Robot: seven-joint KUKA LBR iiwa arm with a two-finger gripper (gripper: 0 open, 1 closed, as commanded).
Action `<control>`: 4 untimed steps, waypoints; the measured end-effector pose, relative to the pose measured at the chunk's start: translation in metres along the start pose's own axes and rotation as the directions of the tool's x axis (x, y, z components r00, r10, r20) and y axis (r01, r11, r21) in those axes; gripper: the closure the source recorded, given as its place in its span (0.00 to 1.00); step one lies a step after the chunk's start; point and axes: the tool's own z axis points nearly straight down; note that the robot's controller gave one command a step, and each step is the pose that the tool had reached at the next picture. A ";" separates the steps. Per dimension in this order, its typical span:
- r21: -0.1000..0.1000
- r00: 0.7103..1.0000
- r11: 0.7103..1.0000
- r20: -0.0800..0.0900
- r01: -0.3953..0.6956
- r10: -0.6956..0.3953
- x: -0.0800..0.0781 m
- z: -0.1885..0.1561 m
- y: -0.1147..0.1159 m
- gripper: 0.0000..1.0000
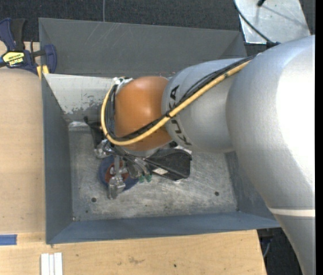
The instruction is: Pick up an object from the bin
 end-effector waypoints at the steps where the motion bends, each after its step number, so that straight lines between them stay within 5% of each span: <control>1: -0.002 1.000 1.000 0.005 -0.002 0.002 -0.002 -0.004 0.001 1.00; 2: 0.003 0.970 0.970 0.010 0.243 -0.243 0.015 -0.144 -0.056 1.00; 3: 0.000 0.998 0.998 -0.002 -0.059 0.059 0.011 -0.044 -0.042 1.00; 4: -0.001 0.998 0.998 0.000 -0.060 0.060 0.011 -0.045 -0.042 0.00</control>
Offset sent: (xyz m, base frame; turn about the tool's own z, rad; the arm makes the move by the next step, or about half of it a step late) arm 0.0000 0.0000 0.0000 0.0000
